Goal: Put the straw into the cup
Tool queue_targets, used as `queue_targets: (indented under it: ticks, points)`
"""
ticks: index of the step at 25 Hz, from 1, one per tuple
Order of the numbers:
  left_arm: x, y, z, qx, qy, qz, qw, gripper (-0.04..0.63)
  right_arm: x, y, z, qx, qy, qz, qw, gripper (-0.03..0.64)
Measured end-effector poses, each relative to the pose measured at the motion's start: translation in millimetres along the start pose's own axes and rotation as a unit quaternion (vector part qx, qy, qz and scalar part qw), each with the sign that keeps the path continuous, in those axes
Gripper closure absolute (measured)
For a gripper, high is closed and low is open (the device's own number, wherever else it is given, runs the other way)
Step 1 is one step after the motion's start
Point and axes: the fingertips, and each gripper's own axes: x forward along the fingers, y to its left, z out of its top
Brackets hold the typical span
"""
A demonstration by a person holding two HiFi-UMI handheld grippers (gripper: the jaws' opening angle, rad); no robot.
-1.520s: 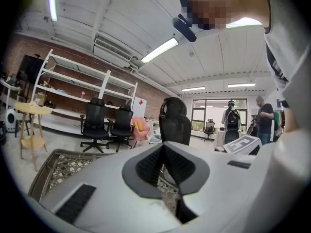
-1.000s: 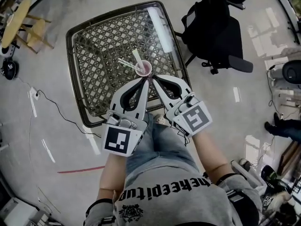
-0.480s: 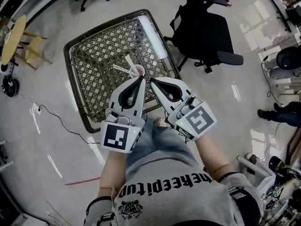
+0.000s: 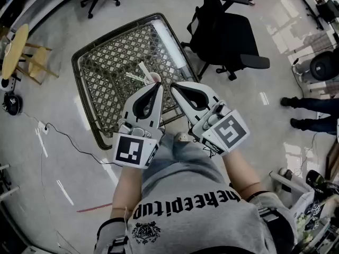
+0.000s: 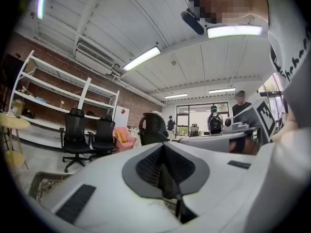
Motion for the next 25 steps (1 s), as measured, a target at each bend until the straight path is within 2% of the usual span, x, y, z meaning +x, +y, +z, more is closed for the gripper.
queue_targets:
  ticks: [13, 25]
  points:
    - [0.8, -11.3, 9.2, 0.011, -0.005, -0.013, 0.9998, 0.571, -5.9, 0.6, 11.5, 0.002, -0.017, -0.010, 1.000, 0.614]
    - [0.0, -8.0, 17.5, 0.013, -0.011, -0.008, 0.9998, 0.571, 0.7, 0.6, 19.9, -0.004, -0.023, -0.004, 1.000, 0.614]
